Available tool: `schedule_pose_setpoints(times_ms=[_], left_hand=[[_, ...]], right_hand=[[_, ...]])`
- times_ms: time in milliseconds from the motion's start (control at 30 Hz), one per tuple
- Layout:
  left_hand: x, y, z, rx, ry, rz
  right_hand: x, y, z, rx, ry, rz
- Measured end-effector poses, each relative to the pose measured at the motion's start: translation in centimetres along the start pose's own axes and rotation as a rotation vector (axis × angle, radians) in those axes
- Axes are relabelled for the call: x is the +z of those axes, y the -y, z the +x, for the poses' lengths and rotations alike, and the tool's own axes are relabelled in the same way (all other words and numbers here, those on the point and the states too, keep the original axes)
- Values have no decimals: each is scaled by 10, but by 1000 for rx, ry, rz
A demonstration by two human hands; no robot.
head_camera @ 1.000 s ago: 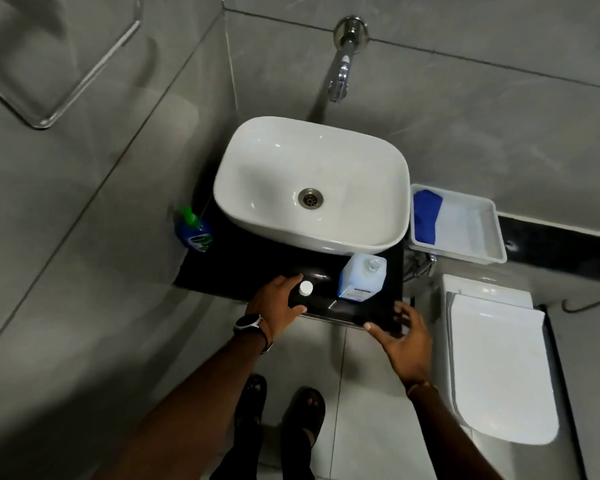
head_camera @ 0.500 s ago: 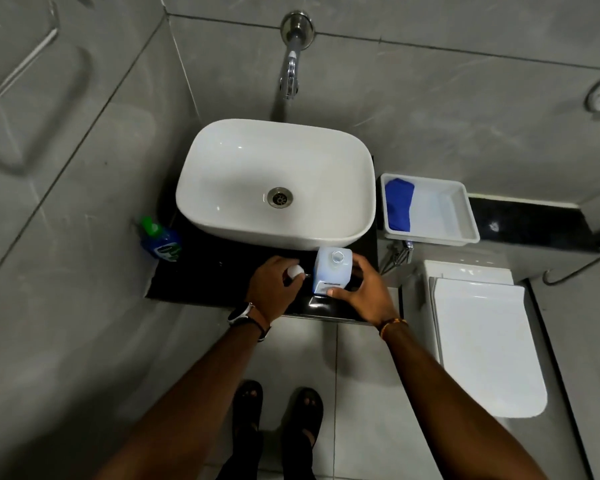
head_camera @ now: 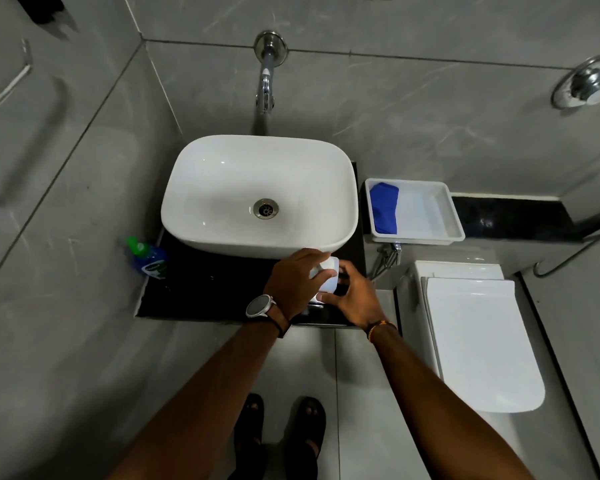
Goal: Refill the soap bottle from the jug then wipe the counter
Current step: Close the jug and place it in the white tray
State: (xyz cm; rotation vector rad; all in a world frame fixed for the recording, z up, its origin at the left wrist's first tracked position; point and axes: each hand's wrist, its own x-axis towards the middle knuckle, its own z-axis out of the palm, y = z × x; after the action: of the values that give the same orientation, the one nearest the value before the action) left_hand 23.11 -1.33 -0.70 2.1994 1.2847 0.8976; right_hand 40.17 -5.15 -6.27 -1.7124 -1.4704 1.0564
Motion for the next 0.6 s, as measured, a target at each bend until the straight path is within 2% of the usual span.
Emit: schedule_pose_setpoints(times_ms=[133, 300, 533, 600], left_hand=[[1, 5, -3, -90, -87, 4], [8, 6, -6, -148, -117, -14], [14, 6, -3, -152, -124, -1], [11, 6, -1, -107, -102, -40]], right_hand=[[0, 1, 2, 13, 6, 5], [4, 0, 4, 22, 7, 7], [5, 2, 8, 22, 1, -2], [4, 1, 8, 20, -6, 3]])
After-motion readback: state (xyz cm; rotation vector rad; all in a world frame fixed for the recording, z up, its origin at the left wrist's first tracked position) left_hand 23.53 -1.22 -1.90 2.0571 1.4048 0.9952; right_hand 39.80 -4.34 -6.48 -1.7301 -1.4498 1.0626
